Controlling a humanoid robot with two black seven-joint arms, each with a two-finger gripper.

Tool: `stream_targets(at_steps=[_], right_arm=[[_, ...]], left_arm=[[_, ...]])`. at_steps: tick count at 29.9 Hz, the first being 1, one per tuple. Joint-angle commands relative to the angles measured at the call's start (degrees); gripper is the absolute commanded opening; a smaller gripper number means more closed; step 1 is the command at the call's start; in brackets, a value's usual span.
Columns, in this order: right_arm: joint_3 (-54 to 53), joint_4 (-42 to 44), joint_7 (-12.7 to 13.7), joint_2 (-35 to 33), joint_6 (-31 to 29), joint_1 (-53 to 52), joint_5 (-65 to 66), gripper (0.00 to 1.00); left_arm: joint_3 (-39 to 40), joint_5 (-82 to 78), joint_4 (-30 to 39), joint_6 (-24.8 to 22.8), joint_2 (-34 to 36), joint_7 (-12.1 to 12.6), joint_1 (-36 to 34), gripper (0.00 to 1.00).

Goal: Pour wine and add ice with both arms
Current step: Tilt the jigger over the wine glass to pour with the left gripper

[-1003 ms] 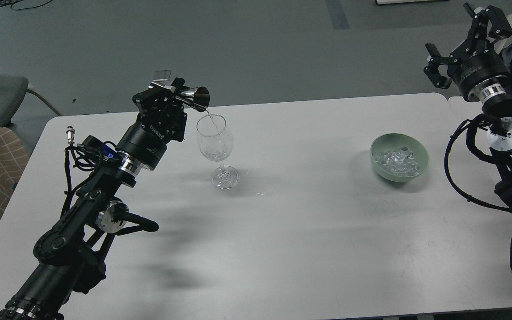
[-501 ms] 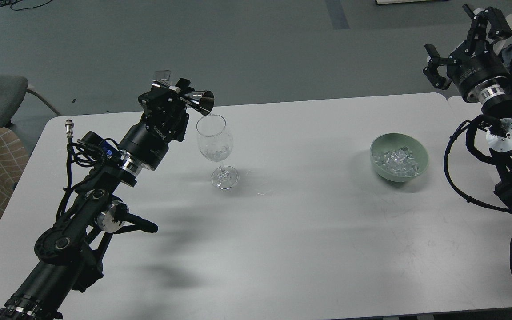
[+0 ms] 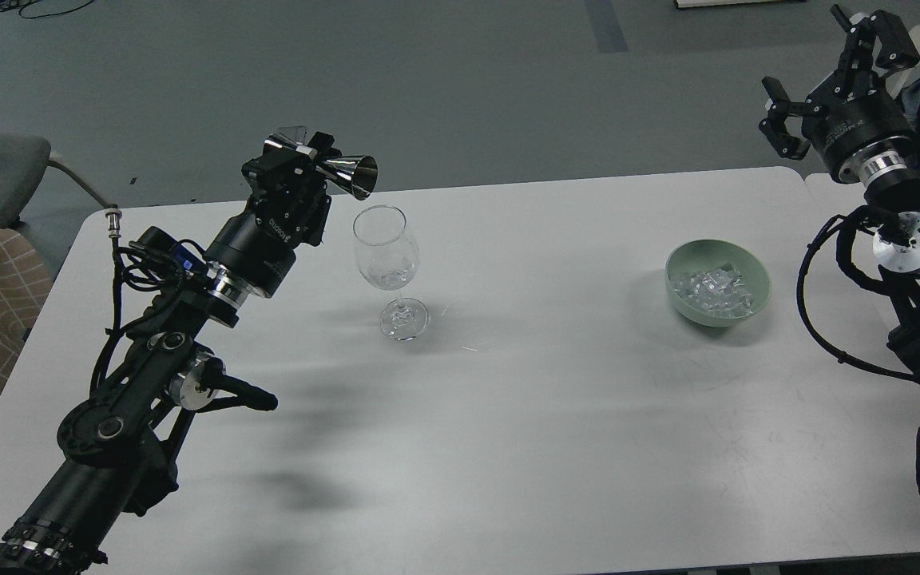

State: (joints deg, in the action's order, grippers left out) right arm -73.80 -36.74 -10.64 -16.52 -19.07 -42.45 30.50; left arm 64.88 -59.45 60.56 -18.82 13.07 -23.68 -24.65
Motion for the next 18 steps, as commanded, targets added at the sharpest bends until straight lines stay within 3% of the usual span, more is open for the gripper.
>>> stream_targets(at_steps=[1, 13, 18], right_arm=[[0.0, 0.0, -0.1, 0.0, 0.0, 0.0, 0.0, 1.0], [0.0, 0.0, -0.2, 0.0, 0.0, 0.1, 0.0, 1.0], [0.1, 0.0, -0.2, 0.0, 0.0, 0.2, 0.0, 1.0]], left_arm=[[0.0, -2.9, 0.0, 0.0, 0.1, -0.9, 0.0, 0.0], [0.0, -6.9, -0.7, 0.3, 0.4, -1.2, -0.1, 0.0], [-0.1, -11.0, -0.6, 2.9, 0.3, -1.2, 0.0, 0.0]])
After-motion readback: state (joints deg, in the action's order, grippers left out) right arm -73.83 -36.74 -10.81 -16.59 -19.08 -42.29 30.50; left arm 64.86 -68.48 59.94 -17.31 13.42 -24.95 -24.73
